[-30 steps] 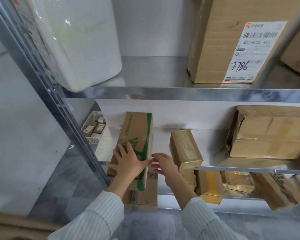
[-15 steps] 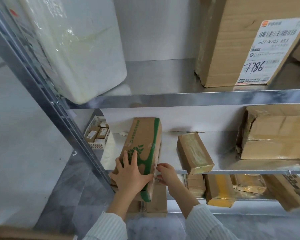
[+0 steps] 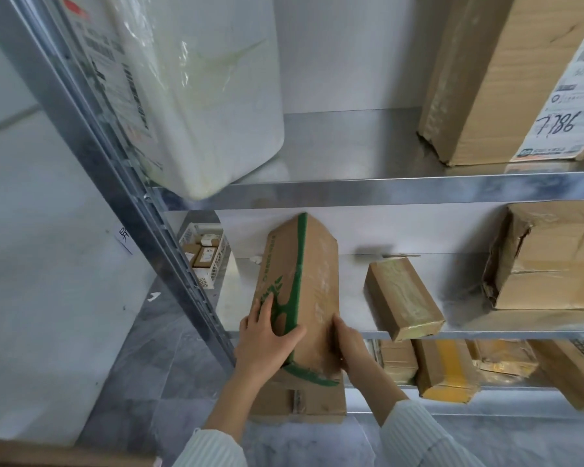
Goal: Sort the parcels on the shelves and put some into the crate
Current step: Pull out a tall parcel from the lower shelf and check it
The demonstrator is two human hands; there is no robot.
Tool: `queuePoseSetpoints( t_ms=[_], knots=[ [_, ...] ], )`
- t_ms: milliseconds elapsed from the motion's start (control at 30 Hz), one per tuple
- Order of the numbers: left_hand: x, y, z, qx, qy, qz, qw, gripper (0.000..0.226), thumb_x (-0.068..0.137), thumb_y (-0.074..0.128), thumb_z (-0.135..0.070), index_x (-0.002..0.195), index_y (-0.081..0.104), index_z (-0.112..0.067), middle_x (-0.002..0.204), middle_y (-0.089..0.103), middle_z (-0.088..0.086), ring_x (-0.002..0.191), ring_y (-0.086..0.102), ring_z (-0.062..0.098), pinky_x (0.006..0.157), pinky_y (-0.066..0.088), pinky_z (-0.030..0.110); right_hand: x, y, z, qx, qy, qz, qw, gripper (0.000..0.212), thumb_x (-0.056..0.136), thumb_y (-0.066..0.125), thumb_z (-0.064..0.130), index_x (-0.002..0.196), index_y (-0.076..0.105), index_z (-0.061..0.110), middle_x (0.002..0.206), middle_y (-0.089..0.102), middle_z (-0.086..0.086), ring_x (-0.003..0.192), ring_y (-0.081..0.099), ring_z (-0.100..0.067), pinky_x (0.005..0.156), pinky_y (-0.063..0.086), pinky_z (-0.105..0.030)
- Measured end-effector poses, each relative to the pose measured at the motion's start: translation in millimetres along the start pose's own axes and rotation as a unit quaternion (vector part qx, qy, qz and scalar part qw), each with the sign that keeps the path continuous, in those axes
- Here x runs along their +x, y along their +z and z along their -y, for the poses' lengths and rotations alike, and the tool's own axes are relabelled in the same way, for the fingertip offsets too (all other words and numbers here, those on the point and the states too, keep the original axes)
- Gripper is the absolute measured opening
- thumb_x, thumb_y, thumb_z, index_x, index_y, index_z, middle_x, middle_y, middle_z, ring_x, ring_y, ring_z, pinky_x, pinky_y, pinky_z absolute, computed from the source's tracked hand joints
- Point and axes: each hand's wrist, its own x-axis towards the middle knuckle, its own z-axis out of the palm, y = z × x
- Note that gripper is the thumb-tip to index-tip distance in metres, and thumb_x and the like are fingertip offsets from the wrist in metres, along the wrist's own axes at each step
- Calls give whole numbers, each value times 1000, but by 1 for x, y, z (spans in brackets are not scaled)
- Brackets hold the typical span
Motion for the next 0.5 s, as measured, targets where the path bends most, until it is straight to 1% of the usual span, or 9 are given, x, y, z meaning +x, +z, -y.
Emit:
queuePoseSetpoints(
  t_ms=[33,67,133,167,200,267,333,400,500],
  knots=[
    [3,-1,3,-58,-3,15,998,91,72,60,-63,148,16,-40,150,27,-11,137,28,19,106,39,46,1,0,0,6,-13,-4,1000,44,99,41,47,116,59,10,112,63,-9,105,58,-27,100,47,-42],
    [5,-2,7,-125,-7,28,992,85,73,63,-61,145,22,-42,144,37,-12,132,38,16,102,44,40,1,-1,0,10,-32,-12,999,44,98,43,49,111,62,12,109,66,-7,103,60,-26,99,48,-43],
    [3,-1,10,-229,-17,63,971,61,85,64,-45,137,32,-41,125,51,-16,116,51,7,88,48,22,-2,-1,0,17,-69,-33,997,40,95,47,51,103,67,18,101,70,-4,98,64,-25,95,51,-45],
    [2,1,12,-269,-30,82,959,51,90,60,-36,132,32,-41,118,53,-17,109,54,6,84,47,19,-3,-2,1,12,-85,-41,995,37,95,48,51,100,68,21,98,71,-3,96,65,-24,94,52,-45],
    [1,3,14,-303,-43,90,948,47,93,57,-32,131,31,-41,114,54,-17,106,55,8,83,48,21,-5,-2,3,-1,-101,-48,994,35,95,48,51,100,69,22,97,71,-2,96,65,-23,93,52,-45],
    [2,11,18,-335,-65,95,935,43,95,52,-29,131,31,-40,114,56,-11,104,58,12,83,50,27,-7,-2,6,-35,-125,-54,990,37,95,47,50,108,67,23,101,70,1,98,64,-20,95,50,-45],
    [5,18,20,-368,-83,83,922,37,97,49,-22,127,33,-36,113,57,-4,98,59,11,74,50,24,-8,-3,8,-67,-150,-59,985,40,96,45,50,116,65,21,106,69,4,99,63,-18,96,49,-43],
    [10,19,20,-384,-100,74,915,32,98,46,-20,125,35,-32,110,57,-4,94,58,10,68,48,21,-9,-2,10,-84,-164,-62,981,38,97,45,47,118,63,21,107,68,5,99,62,-15,93,49,-39],
    [19,17,23,-401,-129,79,904,31,99,45,-28,128,36,-31,116,58,0,99,59,15,76,50,30,-9,1,10,-76,-166,-61,981,35,96,47,48,119,60,25,104,67,6,95,63,-13,87,50,-35]
  ],
)
